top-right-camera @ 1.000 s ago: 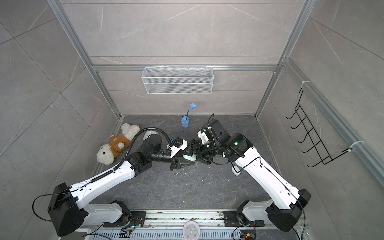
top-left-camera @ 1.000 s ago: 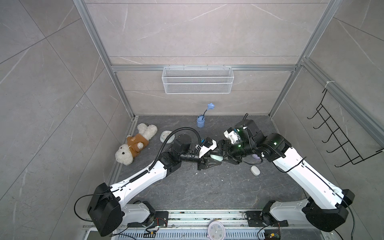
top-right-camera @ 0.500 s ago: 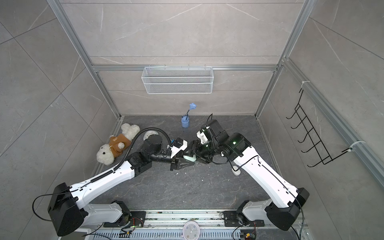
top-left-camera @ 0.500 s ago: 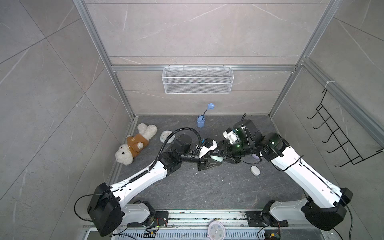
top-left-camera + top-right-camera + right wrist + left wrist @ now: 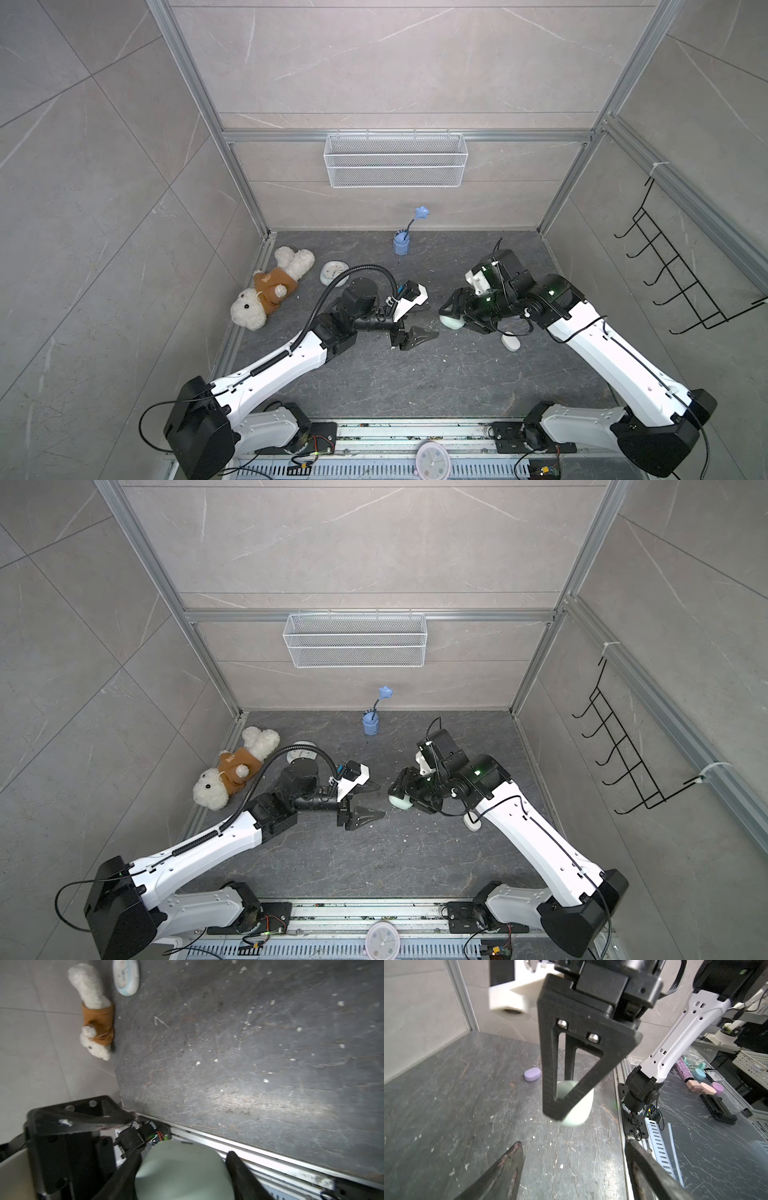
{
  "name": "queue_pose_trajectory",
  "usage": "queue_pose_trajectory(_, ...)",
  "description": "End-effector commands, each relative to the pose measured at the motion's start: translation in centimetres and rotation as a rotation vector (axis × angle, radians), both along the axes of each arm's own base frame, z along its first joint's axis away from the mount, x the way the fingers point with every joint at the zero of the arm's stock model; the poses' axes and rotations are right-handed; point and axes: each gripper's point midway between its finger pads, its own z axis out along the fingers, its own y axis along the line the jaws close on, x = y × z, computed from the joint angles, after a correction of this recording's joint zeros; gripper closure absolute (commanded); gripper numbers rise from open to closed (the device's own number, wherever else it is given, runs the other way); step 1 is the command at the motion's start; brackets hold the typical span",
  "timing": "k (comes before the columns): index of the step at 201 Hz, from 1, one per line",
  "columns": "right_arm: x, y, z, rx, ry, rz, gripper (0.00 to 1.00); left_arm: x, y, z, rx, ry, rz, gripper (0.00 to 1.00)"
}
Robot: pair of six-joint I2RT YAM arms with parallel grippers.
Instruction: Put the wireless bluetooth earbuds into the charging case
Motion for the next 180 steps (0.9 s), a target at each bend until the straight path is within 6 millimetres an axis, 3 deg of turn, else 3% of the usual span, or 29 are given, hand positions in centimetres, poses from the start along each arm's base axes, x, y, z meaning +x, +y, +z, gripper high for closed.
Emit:
queue_pose_trajectory(1, 0.1, -3.4, -3.1, -0.152, -0.007, -0.04, 0.48, 1.4, 1.2, -0.5, 0.007, 0.007, 0.136, 0.12)
queue_pose_trajectory(17, 0.4, -5.6, -6.0, -0.259, 0.006, -0.079, 0.48, 1.7, 2.0, -1.4, 0.024, 0.024, 0.19, 0.0)
queue_pose_trajectory(38, 0.8, -7.6, -9.5, -0.351, 0.01, -0.124, 0.49, 2.4, 3.1, -2.3, 0.045, 0.039, 0.27, 0.0)
queue_pose_trajectory(102, 1.0, -9.9, -17.9, -0.469, 0.033, -0.195, 0.5, 4.5, 5.9, -3.5, 0.063, 0.08, 0.474, 0.0)
queue_pose_trajectory(146, 0.5, -11.5, -20.7, -0.544, 0.035, -0.203, 0.49, 6.3, 7.8, -4.8, 0.102, 0.121, 0.606, 0.0)
queue_pose_trajectory(180, 0.1, -11.7, -22.2, -0.562, 0.054, -0.187, 0.42, 7.4, 9.2, -5.2, 0.115, 0.144, 0.69, 0.0)
